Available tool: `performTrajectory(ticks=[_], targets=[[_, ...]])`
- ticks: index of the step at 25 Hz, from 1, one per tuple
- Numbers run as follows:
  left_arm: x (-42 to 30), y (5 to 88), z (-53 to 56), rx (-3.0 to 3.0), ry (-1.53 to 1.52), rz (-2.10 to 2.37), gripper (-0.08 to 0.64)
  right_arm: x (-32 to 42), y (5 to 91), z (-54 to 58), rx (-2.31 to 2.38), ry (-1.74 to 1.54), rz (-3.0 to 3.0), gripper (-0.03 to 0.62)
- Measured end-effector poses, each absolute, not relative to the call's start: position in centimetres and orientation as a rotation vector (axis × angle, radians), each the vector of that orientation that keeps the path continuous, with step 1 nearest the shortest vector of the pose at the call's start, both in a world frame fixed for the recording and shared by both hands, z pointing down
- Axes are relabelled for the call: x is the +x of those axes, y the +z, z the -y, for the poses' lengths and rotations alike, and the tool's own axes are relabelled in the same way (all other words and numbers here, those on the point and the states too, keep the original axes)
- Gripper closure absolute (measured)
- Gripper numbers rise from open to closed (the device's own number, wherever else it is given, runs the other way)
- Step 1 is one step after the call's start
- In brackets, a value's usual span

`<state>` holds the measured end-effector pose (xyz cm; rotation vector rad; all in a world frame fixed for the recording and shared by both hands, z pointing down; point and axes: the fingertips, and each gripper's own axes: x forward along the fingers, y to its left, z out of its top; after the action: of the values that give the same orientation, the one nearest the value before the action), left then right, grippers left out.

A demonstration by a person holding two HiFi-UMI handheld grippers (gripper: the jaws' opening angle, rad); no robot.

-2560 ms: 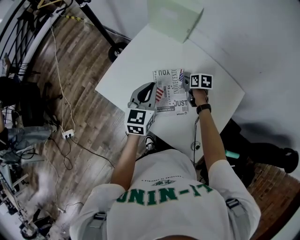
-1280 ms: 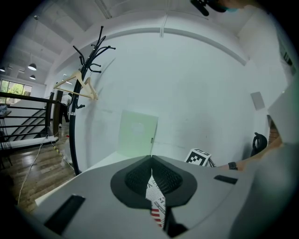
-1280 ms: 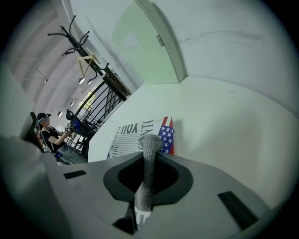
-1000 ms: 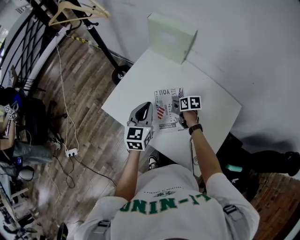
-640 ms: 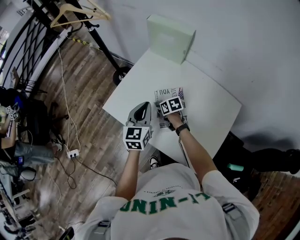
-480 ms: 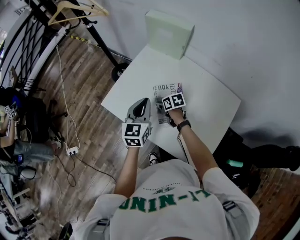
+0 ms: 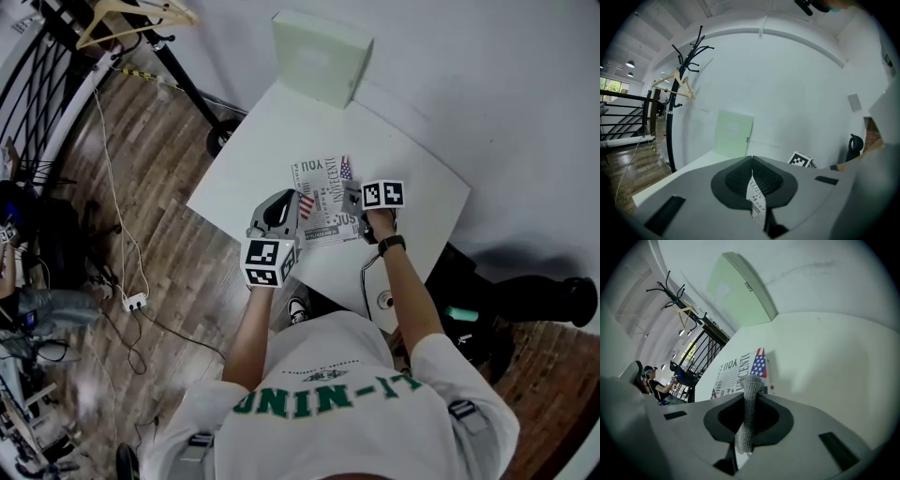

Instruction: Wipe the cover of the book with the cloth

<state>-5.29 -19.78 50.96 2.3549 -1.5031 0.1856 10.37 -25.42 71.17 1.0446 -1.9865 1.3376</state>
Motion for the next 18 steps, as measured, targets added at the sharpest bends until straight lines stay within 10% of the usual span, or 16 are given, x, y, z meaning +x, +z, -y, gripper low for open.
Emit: performTrajectory(ticks=[18], targets=[[-8.6,50.8,18.9,2.3,0.208,1.576,0.545,-5.0,71.0,19.0,0.65,1.297,2.047,0.552]])
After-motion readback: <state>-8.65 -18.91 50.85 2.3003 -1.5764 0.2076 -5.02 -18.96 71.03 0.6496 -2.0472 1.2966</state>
